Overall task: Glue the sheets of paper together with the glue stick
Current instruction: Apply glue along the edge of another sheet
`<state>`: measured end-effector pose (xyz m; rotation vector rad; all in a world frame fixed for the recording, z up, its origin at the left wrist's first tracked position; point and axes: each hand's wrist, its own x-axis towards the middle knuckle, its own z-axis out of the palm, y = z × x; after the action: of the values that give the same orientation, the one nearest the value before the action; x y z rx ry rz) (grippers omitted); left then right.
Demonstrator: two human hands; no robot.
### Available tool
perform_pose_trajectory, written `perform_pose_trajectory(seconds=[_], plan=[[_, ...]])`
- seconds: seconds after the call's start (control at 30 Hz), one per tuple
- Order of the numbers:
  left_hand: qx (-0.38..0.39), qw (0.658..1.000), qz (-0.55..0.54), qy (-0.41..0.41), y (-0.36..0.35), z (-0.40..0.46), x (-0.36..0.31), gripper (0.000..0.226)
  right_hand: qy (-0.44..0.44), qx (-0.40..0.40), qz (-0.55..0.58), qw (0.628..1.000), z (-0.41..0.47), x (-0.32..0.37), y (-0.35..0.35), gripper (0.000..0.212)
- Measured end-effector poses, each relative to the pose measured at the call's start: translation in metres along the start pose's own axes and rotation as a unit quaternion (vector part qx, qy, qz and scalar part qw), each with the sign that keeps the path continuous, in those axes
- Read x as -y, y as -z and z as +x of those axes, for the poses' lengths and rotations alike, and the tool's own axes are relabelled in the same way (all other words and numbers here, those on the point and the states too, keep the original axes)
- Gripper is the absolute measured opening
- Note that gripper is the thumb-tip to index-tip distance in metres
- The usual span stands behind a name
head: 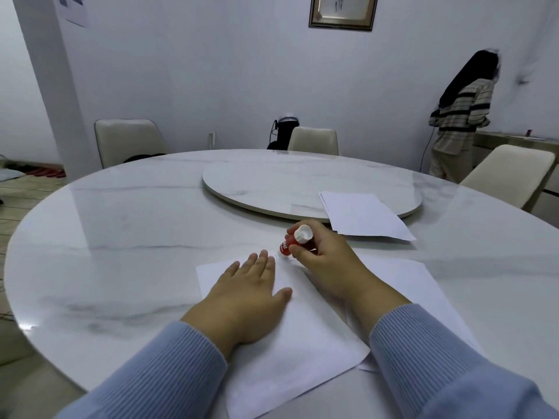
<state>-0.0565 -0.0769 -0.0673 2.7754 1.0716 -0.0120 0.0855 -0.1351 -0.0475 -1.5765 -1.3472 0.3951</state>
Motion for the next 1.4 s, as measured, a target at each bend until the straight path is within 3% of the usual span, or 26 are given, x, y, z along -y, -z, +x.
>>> perform_pose_trajectory(seconds=[0.3, 0.5, 0.67, 0.8, 0.87, 0.93, 1.03, 1.13, 1.23, 1.33, 1.4], plan=[[-0.006, 1.0, -0.008, -0.001, 0.001, 0.002, 0.0, 0.062, 0.021, -0.014, -0.008, 1.0, -0.011, 0.009, 0.018, 0.012], [0.001, 1.0, -0.002, -0.001, 0.002, 0.002, 0.001, 0.062, 0.044, 0.032, -0.019, 0.998, -0.023, 0.016, 0.02, 0.02], [0.006, 1.0, 0.0, 0.003, 0.003, 0.005, 0.004, 0.063, -0.009, 0.159, 0.027, 0.987, -0.026, 0.025, 0.033, 0.014], [0.017, 1.0, 0.003, 0.0, 0.005, 0.01, 0.009, 0.069, -0.075, 0.316, 0.045, 0.945, -0.03, 0.029, 0.042, 0.015], [0.036, 0.999, 0.009, -0.006, 0.01, 0.013, 0.013, 0.071, -0.086, 0.338, 0.075, 0.934, -0.031, 0.027, 0.046, 0.015], [0.074, 0.997, 0.021, -0.01, 0.021, 0.014, 0.017, 0.067, -0.066, 0.262, 0.167, 0.948, -0.028, 0.023, 0.048, 0.013], [0.135, 0.988, 0.077, -0.015, 0.04, 0.012, 0.013, 0.057, -0.042, 0.033, 0.258, 0.965, -0.02, 0.015, 0.05, 0.01], [0.091, 0.992, 0.075, 0.044, 0.029, 0.009, 0.002, 0.058, -0.012, -0.123, 0.122, 0.985, -0.015, 0.007, 0.043, 0.013], [0.087, 0.993, 0.056, 0.05, 0.019, 0.0, -0.004, 0.067, 0.014, -0.178, 0.027, 0.983, -0.016, 0.006, 0.035, 0.007], [0.148, 0.987, 0.046, -0.031, 0.04, -0.009, 0.001, 0.064, 0.03, -0.192, 0.027, 0.981, -0.015, 0.006, 0.033, 0.002], [0.136, 0.99, 0.012, -0.032, 0.043, -0.009, 0.001, 0.064, 0.036, -0.184, 0.027, 0.982, -0.015, 0.007, 0.031, 0.007]])
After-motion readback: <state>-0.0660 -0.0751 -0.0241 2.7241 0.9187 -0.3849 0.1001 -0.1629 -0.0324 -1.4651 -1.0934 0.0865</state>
